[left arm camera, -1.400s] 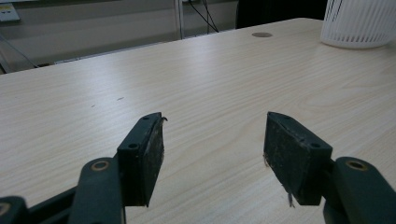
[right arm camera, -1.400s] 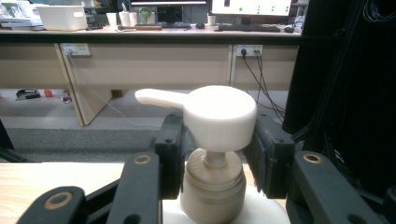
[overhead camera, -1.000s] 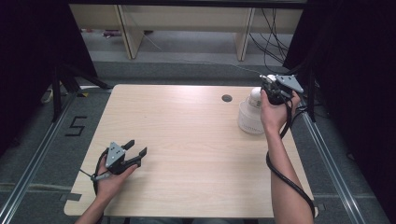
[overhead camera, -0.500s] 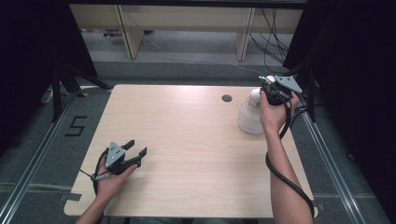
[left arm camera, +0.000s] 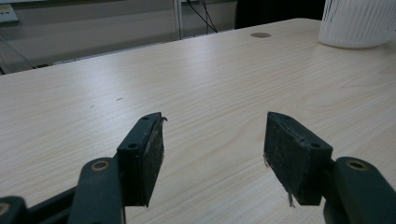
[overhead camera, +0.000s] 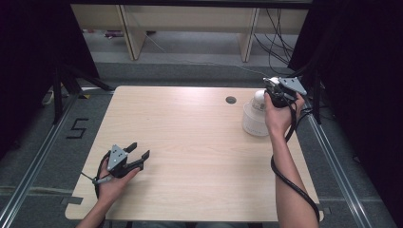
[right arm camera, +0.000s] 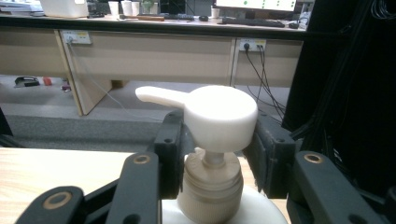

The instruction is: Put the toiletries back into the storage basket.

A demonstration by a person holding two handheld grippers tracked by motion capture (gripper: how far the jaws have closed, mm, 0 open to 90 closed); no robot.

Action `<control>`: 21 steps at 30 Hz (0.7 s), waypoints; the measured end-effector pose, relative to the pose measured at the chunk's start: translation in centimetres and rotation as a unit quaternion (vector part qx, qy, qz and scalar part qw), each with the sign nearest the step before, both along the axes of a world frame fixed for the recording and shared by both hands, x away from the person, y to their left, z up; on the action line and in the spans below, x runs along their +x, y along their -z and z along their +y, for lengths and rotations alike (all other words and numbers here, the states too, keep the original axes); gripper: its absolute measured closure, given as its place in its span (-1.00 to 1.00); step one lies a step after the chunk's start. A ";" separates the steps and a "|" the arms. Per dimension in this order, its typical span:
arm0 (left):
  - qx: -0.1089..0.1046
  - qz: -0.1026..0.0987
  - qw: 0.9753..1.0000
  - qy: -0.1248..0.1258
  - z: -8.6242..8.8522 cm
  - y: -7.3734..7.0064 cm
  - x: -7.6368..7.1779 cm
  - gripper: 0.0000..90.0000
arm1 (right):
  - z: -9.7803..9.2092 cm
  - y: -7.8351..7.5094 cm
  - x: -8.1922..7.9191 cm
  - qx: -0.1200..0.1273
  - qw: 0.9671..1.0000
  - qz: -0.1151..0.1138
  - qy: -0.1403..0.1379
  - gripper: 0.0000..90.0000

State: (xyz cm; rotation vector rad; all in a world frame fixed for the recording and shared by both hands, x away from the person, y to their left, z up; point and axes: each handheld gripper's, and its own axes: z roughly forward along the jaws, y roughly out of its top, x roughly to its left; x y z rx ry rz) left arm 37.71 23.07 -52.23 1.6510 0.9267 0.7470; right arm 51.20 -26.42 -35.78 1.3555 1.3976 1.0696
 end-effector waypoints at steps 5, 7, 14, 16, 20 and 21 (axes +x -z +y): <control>-0.001 0.000 1.000 0.000 0.0 0.0 0.0 -0.17 | 0.0 0.0 -0.1 -0.009 1.000 -0.002 -0.001 0.32; -0.002 0.001 1.000 0.000 0.0 0.0 0.0 -0.17 | 0.1 0.0 -0.1 -0.003 1.000 -0.002 0.001 0.30; -0.001 0.001 1.000 0.001 0.0 0.0 0.0 -0.17 | 0.2 -0.2 -0.2 -0.002 1.000 0.002 0.007 0.06; -0.001 0.001 1.000 0.001 0.0 0.0 0.0 -0.17 | 0.1 -0.2 -0.2 -0.007 1.000 0.000 0.007 -0.05; 0.001 0.000 1.000 0.002 0.0 0.0 0.0 -0.17 | 0.0 -0.1 -0.4 -0.011 1.000 0.004 0.007 -0.17; 0.002 0.000 1.000 0.003 0.0 0.0 0.0 -0.17 | 0.1 -0.1 -0.5 -0.010 1.000 0.002 0.009 -0.20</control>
